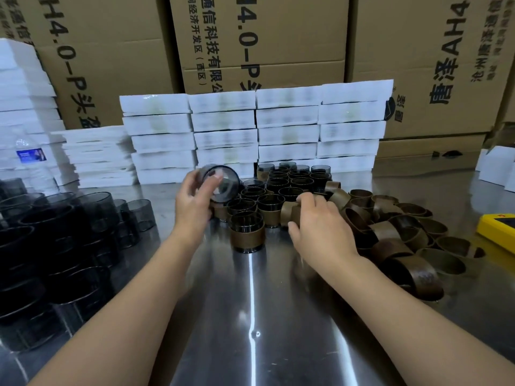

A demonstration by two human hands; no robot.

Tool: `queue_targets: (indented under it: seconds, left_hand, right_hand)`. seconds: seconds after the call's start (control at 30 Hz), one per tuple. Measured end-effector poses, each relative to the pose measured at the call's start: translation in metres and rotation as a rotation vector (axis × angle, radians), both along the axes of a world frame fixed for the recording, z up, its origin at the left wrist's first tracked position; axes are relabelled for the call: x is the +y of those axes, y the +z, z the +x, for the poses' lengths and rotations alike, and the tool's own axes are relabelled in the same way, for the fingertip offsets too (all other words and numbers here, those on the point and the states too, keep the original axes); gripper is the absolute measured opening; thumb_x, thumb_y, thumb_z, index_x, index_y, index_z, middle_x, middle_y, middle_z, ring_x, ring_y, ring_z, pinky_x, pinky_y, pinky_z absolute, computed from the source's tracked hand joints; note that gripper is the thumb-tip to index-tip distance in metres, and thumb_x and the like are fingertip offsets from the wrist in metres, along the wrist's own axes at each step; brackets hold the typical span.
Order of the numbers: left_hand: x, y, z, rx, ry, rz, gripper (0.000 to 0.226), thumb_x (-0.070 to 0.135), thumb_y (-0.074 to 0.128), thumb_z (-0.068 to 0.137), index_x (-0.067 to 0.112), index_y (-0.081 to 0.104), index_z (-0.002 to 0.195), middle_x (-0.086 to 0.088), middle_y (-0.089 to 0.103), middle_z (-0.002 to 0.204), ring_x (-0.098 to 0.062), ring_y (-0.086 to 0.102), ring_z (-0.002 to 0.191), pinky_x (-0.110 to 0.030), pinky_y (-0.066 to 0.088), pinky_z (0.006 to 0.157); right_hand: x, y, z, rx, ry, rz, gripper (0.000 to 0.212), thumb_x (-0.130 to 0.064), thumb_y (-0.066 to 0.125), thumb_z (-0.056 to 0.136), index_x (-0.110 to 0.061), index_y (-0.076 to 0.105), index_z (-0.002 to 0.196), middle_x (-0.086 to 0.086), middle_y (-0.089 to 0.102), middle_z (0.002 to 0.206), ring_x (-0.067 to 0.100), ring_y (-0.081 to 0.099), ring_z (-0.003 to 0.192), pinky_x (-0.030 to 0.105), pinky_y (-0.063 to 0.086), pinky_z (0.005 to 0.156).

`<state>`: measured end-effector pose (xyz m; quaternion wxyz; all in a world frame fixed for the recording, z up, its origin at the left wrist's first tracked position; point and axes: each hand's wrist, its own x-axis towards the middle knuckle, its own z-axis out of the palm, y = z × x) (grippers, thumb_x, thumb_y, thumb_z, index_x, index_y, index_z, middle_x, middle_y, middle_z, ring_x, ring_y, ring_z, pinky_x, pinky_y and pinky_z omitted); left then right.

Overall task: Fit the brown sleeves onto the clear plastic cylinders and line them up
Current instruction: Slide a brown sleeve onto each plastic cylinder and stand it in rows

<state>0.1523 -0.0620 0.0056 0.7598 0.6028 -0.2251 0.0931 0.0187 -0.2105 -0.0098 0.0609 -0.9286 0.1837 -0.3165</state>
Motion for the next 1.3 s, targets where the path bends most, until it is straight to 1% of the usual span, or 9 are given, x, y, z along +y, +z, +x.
queue_targets:
  seconds: [0.17, 0.27, 0.33, 0.5, 0.77, 0.87, 0.93, 1.07, 1.3]
  left_hand:
    - [0.008, 0.0, -0.027, 0.052, -0.542, 0.163, 0.043, 0.041, 0.067, 0.057, 0.019, 0.067, 0.095, -0.008, 0.072, 0.093, -0.035, 0.069, 0.083, -0.027, 0.05, 0.052]
    - [0.015, -0.004, -0.034, 0.128, -0.773, 0.329, 0.06, 0.032, 0.068, 0.058, 0.001, 0.057, 0.108, -0.025, 0.067, 0.102, -0.04, 0.069, 0.085, -0.032, 0.056, 0.062]
    - [0.015, -0.008, -0.038, 0.189, -0.842, 0.46, 0.055, 0.03, 0.069, 0.057, 0.0, 0.059, 0.103, -0.026, 0.067, 0.1, -0.038, 0.068, 0.085, -0.031, 0.056, 0.062]
    - [0.014, -0.017, -0.038, 0.292, -0.78, 0.591, 0.032, 0.028, 0.06, 0.069, 0.007, 0.063, 0.092, -0.015, 0.074, 0.092, -0.027, 0.072, 0.075, -0.022, 0.05, 0.05]
    - [0.017, -0.024, -0.02, 0.43, -0.734, 0.494, 0.059, 0.036, 0.071, 0.068, 0.007, 0.06, 0.118, -0.021, 0.065, 0.121, -0.034, 0.073, 0.08, -0.019, 0.046, 0.039]
    - [0.016, -0.027, -0.013, 0.48, -0.665, 0.414, 0.06, 0.041, 0.063, 0.072, 0.007, 0.057, 0.121, -0.018, 0.068, 0.116, -0.035, 0.073, 0.076, -0.018, 0.045, 0.038]
    - [0.015, -0.029, -0.009, 0.502, -0.623, 0.361, 0.057, 0.042, 0.065, 0.07, 0.008, 0.06, 0.116, -0.015, 0.071, 0.106, -0.035, 0.073, 0.078, -0.02, 0.05, 0.041]
    - [0.008, -0.032, -0.003, 0.492, -0.517, 0.264, 0.021, 0.032, 0.064, 0.089, 0.013, 0.067, 0.098, -0.011, 0.074, 0.089, -0.031, 0.073, 0.08, -0.029, 0.059, 0.059]
    - [0.001, -0.033, -0.006, 0.471, -0.457, 0.26, 0.022, 0.038, 0.07, 0.082, 0.018, 0.078, 0.077, -0.009, 0.075, 0.089, -0.025, 0.073, 0.08, -0.03, 0.058, 0.061]
  right_hand:
    - [-0.002, 0.005, -0.002, -0.043, -0.024, 0.11, 0.039, -0.035, 0.047, 0.094, -0.015, 0.041, 0.127, 0.012, 0.047, 0.125, 0.032, 0.046, 0.113, 0.036, 0.042, 0.086]
    - [0.002, 0.007, -0.002, -0.088, 0.023, 0.223, 0.034, -0.033, 0.048, 0.093, -0.014, 0.048, 0.121, 0.014, 0.047, 0.119, 0.034, 0.047, 0.11, 0.035, 0.039, 0.087]
    - [0.003, 0.008, -0.002, -0.125, 0.058, 0.253, 0.031, -0.032, 0.049, 0.093, -0.012, 0.052, 0.117, 0.009, 0.044, 0.109, 0.033, 0.045, 0.11, 0.033, 0.036, 0.088]
    - [0.004, 0.008, -0.002, -0.176, 0.111, 0.282, 0.033, -0.033, 0.051, 0.093, -0.009, 0.058, 0.114, 0.0, 0.036, 0.1, 0.026, 0.043, 0.111, 0.028, 0.032, 0.089]
    - [0.005, 0.006, -0.001, -0.147, 0.132, 0.311, 0.033, -0.037, 0.048, 0.093, -0.008, 0.057, 0.106, 0.005, 0.044, 0.108, 0.024, 0.042, 0.11, 0.031, 0.035, 0.095]
    - [0.006, 0.005, -0.001, -0.128, 0.135, 0.322, 0.034, -0.039, 0.047, 0.094, -0.008, 0.057, 0.105, 0.005, 0.044, 0.109, 0.024, 0.043, 0.11, 0.032, 0.037, 0.094]
    - [0.007, 0.005, 0.0, -0.109, 0.144, 0.326, 0.036, -0.04, 0.045, 0.094, -0.008, 0.057, 0.105, 0.005, 0.044, 0.109, 0.024, 0.043, 0.111, 0.032, 0.038, 0.094]
    - [0.007, 0.003, 0.001, -0.098, 0.156, 0.326, 0.037, -0.041, 0.045, 0.094, -0.007, 0.057, 0.104, 0.005, 0.045, 0.11, 0.023, 0.044, 0.11, 0.032, 0.039, 0.093]
    - [0.011, 0.001, -0.001, -0.137, 0.205, 0.344, 0.024, -0.039, 0.052, 0.091, -0.016, 0.049, 0.09, -0.003, 0.035, 0.114, 0.018, 0.053, 0.091, 0.029, 0.043, 0.077]
